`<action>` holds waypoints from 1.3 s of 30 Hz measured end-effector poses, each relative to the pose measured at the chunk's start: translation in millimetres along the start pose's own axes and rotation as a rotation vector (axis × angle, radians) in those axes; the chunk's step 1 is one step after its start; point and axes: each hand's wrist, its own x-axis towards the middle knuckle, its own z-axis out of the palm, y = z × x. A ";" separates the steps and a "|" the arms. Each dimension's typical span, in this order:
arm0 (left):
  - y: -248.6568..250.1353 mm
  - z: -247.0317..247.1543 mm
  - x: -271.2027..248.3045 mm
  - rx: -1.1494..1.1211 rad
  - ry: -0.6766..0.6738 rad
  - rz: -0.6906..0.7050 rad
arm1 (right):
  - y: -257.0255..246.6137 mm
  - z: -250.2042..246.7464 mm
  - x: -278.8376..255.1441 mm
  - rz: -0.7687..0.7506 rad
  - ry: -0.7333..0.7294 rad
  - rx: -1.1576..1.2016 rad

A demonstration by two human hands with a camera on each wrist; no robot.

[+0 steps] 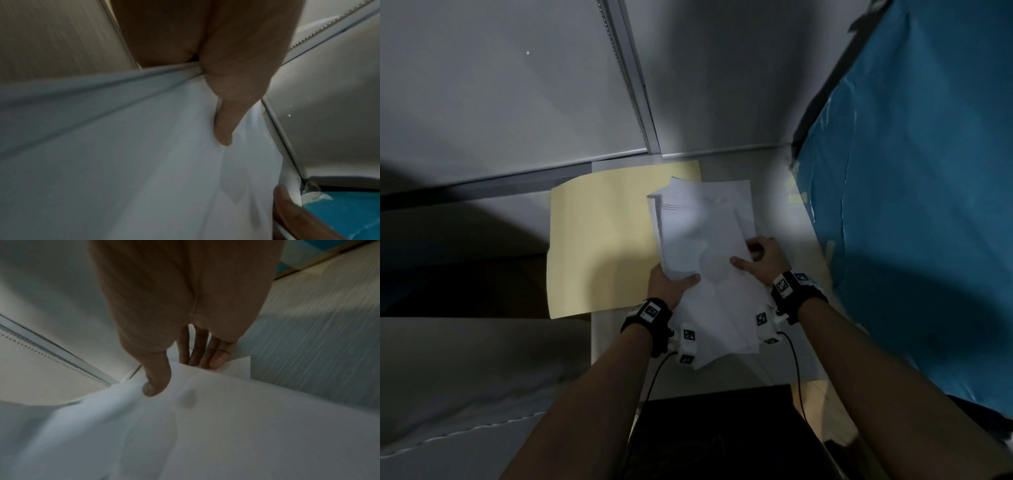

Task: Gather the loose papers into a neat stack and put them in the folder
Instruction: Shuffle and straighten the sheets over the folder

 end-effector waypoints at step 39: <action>134.9 -65.0 -61.0 -0.146 0.191 0.712 | -124.3 -85.5 -67.7 -0.496 0.151 0.331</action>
